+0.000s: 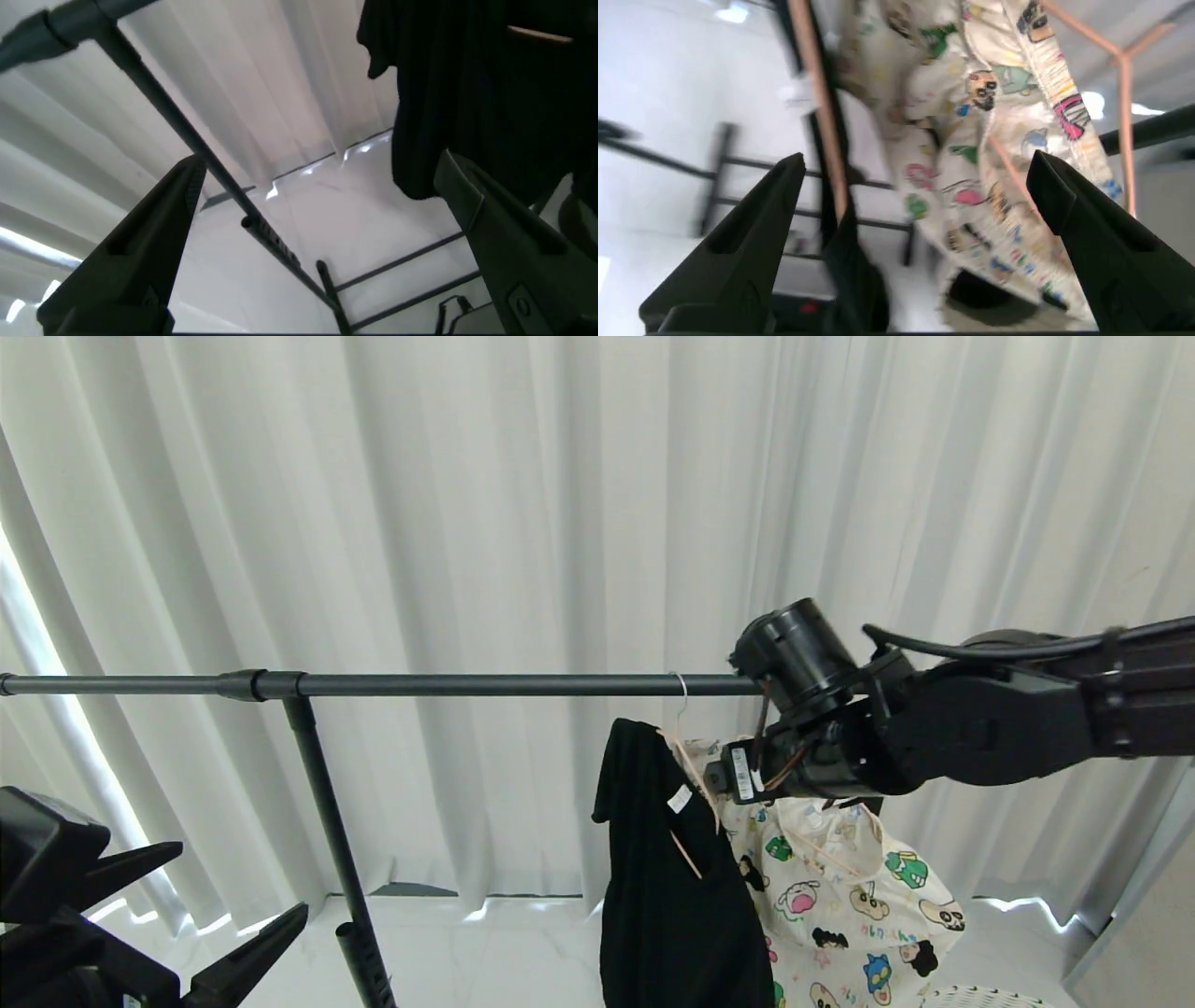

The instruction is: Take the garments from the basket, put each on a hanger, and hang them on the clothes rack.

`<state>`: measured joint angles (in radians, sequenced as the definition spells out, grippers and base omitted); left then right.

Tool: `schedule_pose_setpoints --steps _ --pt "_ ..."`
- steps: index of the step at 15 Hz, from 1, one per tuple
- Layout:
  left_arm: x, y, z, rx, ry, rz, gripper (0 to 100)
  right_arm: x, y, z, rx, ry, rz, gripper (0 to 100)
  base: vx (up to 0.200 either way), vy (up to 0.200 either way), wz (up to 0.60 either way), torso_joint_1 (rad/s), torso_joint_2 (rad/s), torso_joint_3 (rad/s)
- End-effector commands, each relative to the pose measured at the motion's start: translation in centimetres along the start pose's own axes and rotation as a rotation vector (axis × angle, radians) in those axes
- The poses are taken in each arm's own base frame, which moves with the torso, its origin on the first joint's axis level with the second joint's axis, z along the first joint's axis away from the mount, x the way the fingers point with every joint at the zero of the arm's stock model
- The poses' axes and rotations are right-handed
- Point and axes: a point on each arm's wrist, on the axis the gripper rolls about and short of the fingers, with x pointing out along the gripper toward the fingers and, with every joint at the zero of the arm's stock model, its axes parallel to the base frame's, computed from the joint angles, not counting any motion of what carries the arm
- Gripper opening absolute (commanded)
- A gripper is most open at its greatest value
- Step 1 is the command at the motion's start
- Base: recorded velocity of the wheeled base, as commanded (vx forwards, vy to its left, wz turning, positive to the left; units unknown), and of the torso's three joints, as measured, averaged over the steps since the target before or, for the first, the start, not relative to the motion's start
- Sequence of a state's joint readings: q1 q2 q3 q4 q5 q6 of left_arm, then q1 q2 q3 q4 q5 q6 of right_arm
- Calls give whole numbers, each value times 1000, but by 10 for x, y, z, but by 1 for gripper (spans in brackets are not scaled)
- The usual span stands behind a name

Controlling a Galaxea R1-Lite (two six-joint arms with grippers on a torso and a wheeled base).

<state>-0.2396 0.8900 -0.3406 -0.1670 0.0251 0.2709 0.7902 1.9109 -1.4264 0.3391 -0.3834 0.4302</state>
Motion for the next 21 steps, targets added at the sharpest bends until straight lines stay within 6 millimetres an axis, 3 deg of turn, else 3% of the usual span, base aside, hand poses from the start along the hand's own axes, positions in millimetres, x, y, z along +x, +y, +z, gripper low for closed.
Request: schedule_pose_setpoints --steps 1,3,6,9,21 --pt "5 10 -3 -51 50 84 100 -63 -27 4 45 -77 42 100 0 0 0 0 0 0" --pt "5 19 -6 -85 80 170 100 -90 -69 -13 -31 -44 -66 100 0 0 0 0 0 0" --pt "7 29 -10 -128 126 256 100 -116 -131 -34 -78 -48 -247 100 0 0 0 0 0 0" --pt "6 31 -11 -133 128 272 100 -131 -167 -50 -60 -36 -359 100 -67 0 0 1 1 2" --pt "-1 29 -12 -127 107 318 100 -143 -173 -65 -39 -54 -375 100 -200 0 0 1 2 4"
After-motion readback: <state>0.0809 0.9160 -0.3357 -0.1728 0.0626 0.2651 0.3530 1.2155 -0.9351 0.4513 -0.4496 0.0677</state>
